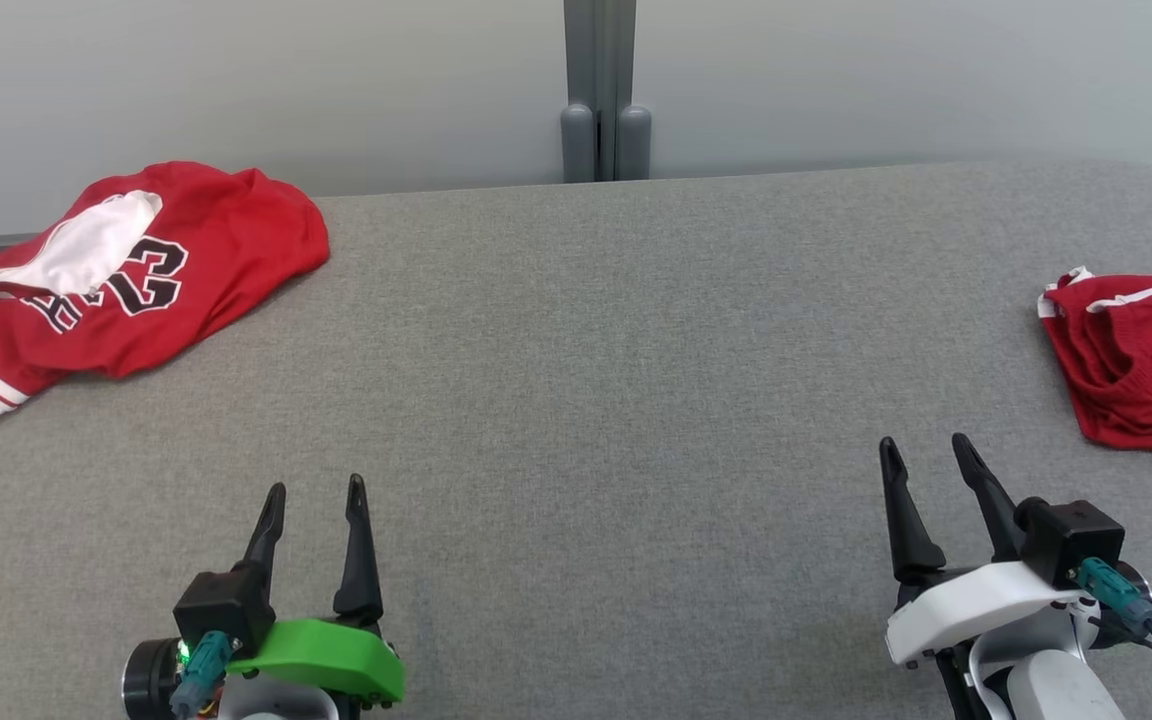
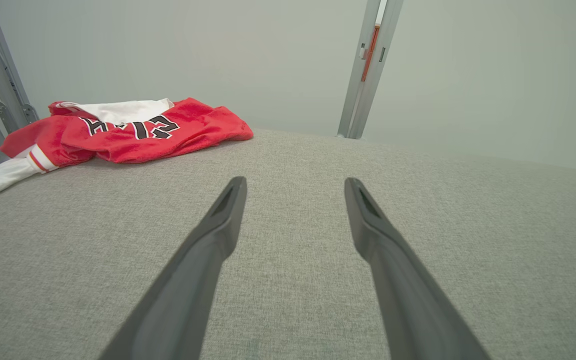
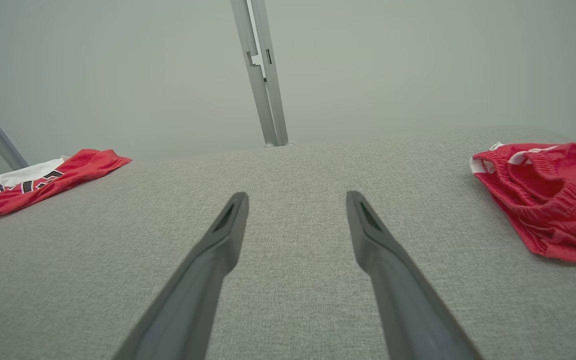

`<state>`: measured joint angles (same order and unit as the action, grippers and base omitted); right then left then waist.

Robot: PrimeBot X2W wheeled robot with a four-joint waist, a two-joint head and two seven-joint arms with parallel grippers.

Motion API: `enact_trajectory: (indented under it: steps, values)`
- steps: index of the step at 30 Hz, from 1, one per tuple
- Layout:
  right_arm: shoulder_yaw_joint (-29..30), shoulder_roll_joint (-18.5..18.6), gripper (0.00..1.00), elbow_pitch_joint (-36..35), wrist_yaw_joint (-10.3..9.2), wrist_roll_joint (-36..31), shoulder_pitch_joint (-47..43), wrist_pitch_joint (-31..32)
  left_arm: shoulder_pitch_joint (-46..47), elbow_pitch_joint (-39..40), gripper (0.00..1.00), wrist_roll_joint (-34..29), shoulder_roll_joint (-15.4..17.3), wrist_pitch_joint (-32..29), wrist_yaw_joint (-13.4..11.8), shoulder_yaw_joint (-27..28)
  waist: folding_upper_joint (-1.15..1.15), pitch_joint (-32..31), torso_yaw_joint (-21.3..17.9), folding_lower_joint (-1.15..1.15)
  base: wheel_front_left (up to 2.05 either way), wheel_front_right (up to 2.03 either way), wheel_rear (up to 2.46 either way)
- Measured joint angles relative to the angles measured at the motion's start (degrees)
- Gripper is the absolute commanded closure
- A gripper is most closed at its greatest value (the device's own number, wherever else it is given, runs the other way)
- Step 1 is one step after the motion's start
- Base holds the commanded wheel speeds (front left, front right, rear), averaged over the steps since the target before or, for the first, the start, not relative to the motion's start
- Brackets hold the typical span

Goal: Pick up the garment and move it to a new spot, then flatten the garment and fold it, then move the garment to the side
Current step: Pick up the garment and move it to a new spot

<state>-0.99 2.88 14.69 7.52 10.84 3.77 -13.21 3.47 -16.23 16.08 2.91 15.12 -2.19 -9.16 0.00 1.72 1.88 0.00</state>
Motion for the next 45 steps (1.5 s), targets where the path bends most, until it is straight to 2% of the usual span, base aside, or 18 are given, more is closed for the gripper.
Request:
enact_trajectory:
  steps: [6,12,18,27,31,36,45]
  values:
    - [0.9,0.0,0.00,-0.5,0.00,0.0,-0.4,0.0,0.1,0.0,0.00,0.0,-0.1,0.0,-0.1,-0.5,0.00,0.2,1.1,0.00,0.00,0.00,0.00]
    - [4.2,0.0,0.00,-2.3,-0.01,-0.5,-1.3,-0.1,1.0,0.4,0.00,0.1,-0.1,0.0,-0.3,-1.5,0.00,0.6,4.9,0.00,0.00,0.00,0.00]
    - [5.0,0.0,0.00,-3.2,-0.01,-0.3,-1.3,0.0,1.0,0.5,0.00,-0.6,-0.1,0.0,-0.4,-0.2,0.00,0.9,11.3,0.00,0.00,0.00,0.00]
    - [2.5,-0.1,0.00,-3.6,-0.01,0.1,-1.2,0.2,0.7,1.1,0.00,-1.0,-0.1,0.0,-0.2,1.2,0.00,0.8,22.3,0.00,0.00,0.00,0.00]
    - [0.3,-0.1,0.00,-3.7,-0.01,0.0,-0.2,0.8,-0.5,2.3,0.00,-1.0,-0.1,0.0,-0.6,2.3,0.00,1.0,26.1,0.00,0.00,0.00,0.00]
    - [-1.4,-0.1,0.00,-3.6,-0.01,0.0,0.7,1.1,-1.4,3.3,0.00,-0.5,-0.1,0.0,-0.9,2.7,0.00,1.6,28.6,0.00,0.00,0.00,0.00]
    - [0.1,-0.1,0.00,-5.7,-0.02,-1.2,1.2,1.7,-0.7,3.5,0.00,-0.3,-0.1,0.0,-0.8,2.0,0.00,3.7,29.0,0.00,0.00,0.00,0.00]
